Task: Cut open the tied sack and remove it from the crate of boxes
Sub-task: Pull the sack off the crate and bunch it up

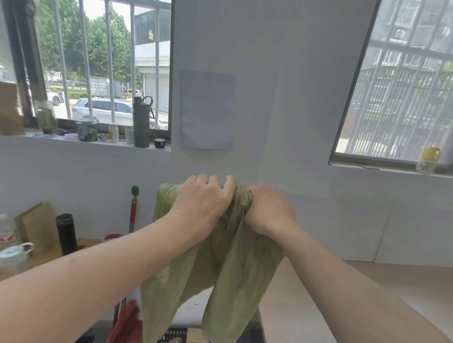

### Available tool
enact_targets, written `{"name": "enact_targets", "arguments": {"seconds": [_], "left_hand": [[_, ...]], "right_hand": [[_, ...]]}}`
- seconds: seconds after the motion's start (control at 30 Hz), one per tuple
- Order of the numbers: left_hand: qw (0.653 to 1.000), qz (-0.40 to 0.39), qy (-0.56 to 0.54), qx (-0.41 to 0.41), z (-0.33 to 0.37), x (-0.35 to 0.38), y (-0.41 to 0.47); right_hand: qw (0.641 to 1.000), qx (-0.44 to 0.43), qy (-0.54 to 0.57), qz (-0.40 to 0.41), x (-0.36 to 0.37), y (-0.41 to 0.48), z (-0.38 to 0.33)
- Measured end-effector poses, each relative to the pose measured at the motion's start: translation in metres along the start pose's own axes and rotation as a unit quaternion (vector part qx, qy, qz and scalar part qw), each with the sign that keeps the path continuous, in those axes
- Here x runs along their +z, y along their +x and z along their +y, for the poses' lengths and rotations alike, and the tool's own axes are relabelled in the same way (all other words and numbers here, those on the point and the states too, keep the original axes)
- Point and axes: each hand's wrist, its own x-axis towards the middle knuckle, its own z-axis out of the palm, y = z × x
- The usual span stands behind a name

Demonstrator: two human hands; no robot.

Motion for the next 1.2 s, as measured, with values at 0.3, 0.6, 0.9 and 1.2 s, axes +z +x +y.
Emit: {"name": "enact_targets", "arguments": {"seconds": [0.3, 0.6, 0.9, 1.2], "left_hand": [[0.999, -0.021, -0.043, 0.004, 0.006, -0.006, 0.004], [0.965, -0.065, -0.231, -0.103, 0.001, -0.015, 0.023], [0.877, -0.123, -0.446, -0.128, 0.0, -0.029, 0.031], [0.857, -0.208, -0.471, -0.028, -0.01, -0.031, 0.023]], "right_hand": [[0.998, -0.039, 0.031, -0.038, 0.0, 0.002, 0.015], [0.953, -0.119, -0.197, 0.195, 0.001, -0.017, 0.019], [0.916, -0.139, -0.209, 0.313, 0.005, -0.008, 0.031], [0.937, -0.138, -0.213, 0.239, -0.002, -0.012, 0.024]]}}
